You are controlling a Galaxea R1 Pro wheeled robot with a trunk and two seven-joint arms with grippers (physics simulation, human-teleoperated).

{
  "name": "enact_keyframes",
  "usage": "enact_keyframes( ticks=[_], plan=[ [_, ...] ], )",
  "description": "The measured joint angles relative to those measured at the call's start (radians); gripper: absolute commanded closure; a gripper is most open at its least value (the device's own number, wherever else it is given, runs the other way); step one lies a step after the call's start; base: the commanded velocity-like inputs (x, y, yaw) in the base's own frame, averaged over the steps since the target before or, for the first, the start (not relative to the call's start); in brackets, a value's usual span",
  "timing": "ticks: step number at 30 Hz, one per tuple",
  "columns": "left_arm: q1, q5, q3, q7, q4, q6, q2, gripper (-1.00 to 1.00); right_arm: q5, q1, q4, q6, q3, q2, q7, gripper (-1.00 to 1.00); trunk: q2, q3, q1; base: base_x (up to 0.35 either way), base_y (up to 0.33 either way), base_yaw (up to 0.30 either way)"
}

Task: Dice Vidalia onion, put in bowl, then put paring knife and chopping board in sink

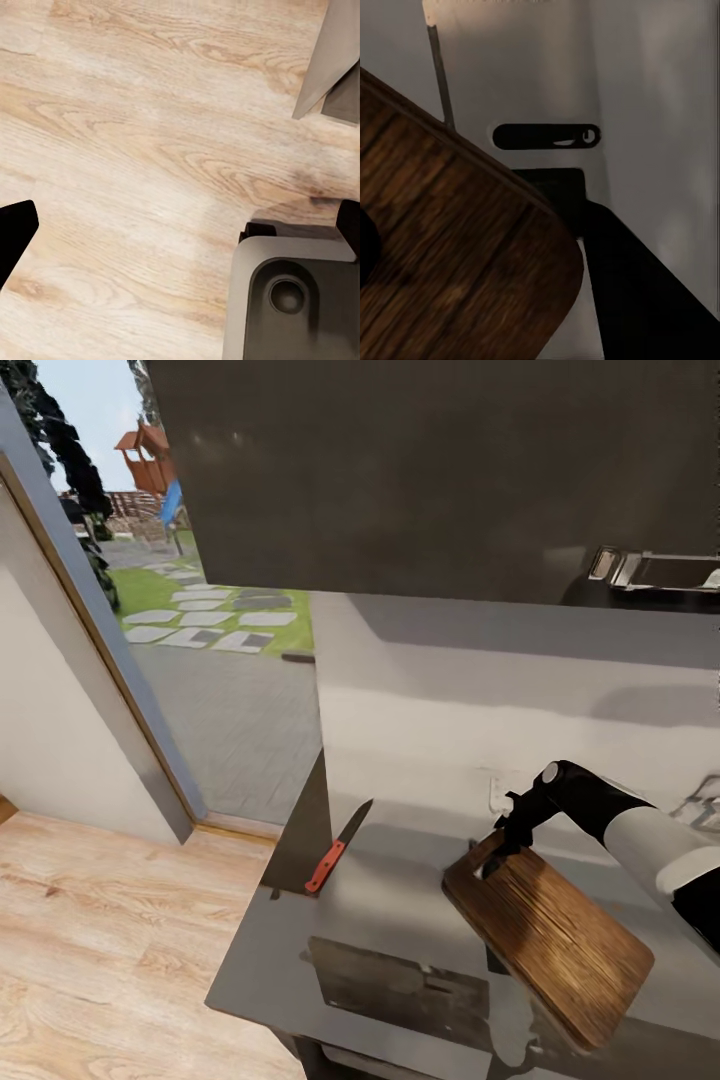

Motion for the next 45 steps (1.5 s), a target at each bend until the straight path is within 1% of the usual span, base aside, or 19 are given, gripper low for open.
enact_keyframes(
  ticks=[9,18,22,23,24,25,26,29,31,33,35,37,38,39,40,41,42,44,45],
  plan=[
    [0.0,0.0,0.0,0.0,0.0,0.0,0.0,-1.0,0.0,0.0,0.0,0.012,-0.003,0.0,0.0,1.0,0.0,0.014,0.0,-0.054,0.0,0.0],
    [0.0,0.0,0.0,0.0,0.002,0.0,0.0,-1.0,0.001,0.0,-0.004,0.099,-0.01,-0.003,-0.002,1.0,0.0,0.029,0.001,-0.304,0.0,0.0],
    [0.0,0.0,-0.001,0.0,0.002,0.0,0.0,-1.0,-0.002,0.0,-0.007,0.153,-0.011,-0.006,-0.008,1.0,0.0,0.035,0.001,-0.331,0.0,0.0],
    [0.0,0.0,-0.001,0.0,0.002,0.0,0.0,-1.0,-0.002,-0.001,-0.009,0.163,-0.014,-0.011,-0.011,1.0,0.0,0.037,0.001,-0.332,0.0,0.0],
    [0.0,0.0,-0.001,0.0,0.002,0.0,0.0,-1.0,-0.001,-0.001,-0.013,0.173,-0.028,-0.016,-0.017,1.0,0.0,0.038,0.001,-0.332,0.0,0.0],
    [0.0,0.0,-0.001,0.0,0.002,0.0,0.0,-1.0,-0.001,-0.002,-0.016,0.189,-0.053,-0.02,-0.023,1.0,0.0,0.04,0.001,-0.327,0.0,0.0],
    [0.0,0.0,-0.001,0.0,0.002,0.0,0.0,-1.0,0.001,-0.003,-0.022,0.208,-0.087,-0.023,-0.032,1.0,0.0,0.042,0.001,-0.298,0.0,0.0],
    [0.0,0.0,-0.002,0.0,0.002,0.0,0.0,-1.0,0.003,-0.003,-0.059,0.275,-0.224,-0.032,-0.063,1.0,0.0,0.045,0.0,-0.165,0.0,0.0],
    [0.0,0.0,-0.002,0.0,0.003,0.0,-0.001,-1.0,0.004,-0.004,-0.086,0.314,-0.296,-0.04,-0.084,1.0,0.0,0.045,0.0,-0.053,0.0,0.0],
    [0.0,0.0,-0.002,0.0,0.003,0.0,-0.001,-1.0,0.002,-0.004,-0.112,0.353,-0.33,-0.05,-0.099,1.0,0.0,0.046,0.0,-0.022,0.0,0.0],
    [0.0,0.0,-0.001,0.0,0.003,0.0,-0.001,-1.0,0.002,-0.004,-0.142,0.404,-0.346,-0.06,-0.117,1.0,0.0,0.046,0.0,-0.009,0.0,0.0],
    [0.0,0.0,-0.002,0.0,0.003,0.0,-0.001,-1.0,0.002,-0.004,-0.164,0.467,-0.353,-0.068,-0.148,1.0,0.0,0.046,0.0,-0.003,0.0,0.0],
    [0.0,0.0,-0.002,0.0,0.004,0.0,-0.002,-1.0,0.002,-0.004,-0.172,0.511,-0.357,-0.071,-0.187,1.0,0.0,0.046,0.0,-0.001,0.0,0.0],
    [0.0,0.0,-0.002,0.0,0.004,0.0,-0.002,-1.0,0.003,-0.004,-0.176,0.539,-0.364,-0.073,-0.222,1.0,0.0,0.046,0.0,0.0,0.0,0.0],
    [0.0,0.0,-0.002,0.0,0.004,0.0,-0.002,-1.0,0.003,-0.003,-0.178,0.565,-0.384,-0.074,-0.263,1.0,0.0,0.046,0.0,0.0,0.0,0.0],
    [0.0,0.0,-0.002,-0.001,0.005,0.0,-0.002,-1.0,0.006,-0.003,-0.18,0.598,-0.44,-0.075,-0.333,1.0,0.0,0.046,0.0,0.0,0.0,0.0],
    [0.0,0.0,-0.002,-0.001,0.005,0.0,-0.002,-1.0,0.011,-0.004,-0.181,0.618,-0.496,-0.076,-0.382,1.0,0.0,0.046,0.0,0.0,0.0,0.0],
    [0.0,0.0,-0.002,-0.001,0.005,0.0,-0.002,-1.0,0.001,-0.004,-0.181,0.664,-0.628,-0.076,-0.468,1.0,0.0,0.046,0.0,0.0,0.0,0.0],
    [0.0,0.0,-0.002,-0.001,0.005,0.0,-0.002,-1.0,0.001,-0.003,-0.181,0.676,-0.66,-0.076,-0.488,1.0,0.0,0.046,0.0,0.0,0.0,0.0]
  ],
)
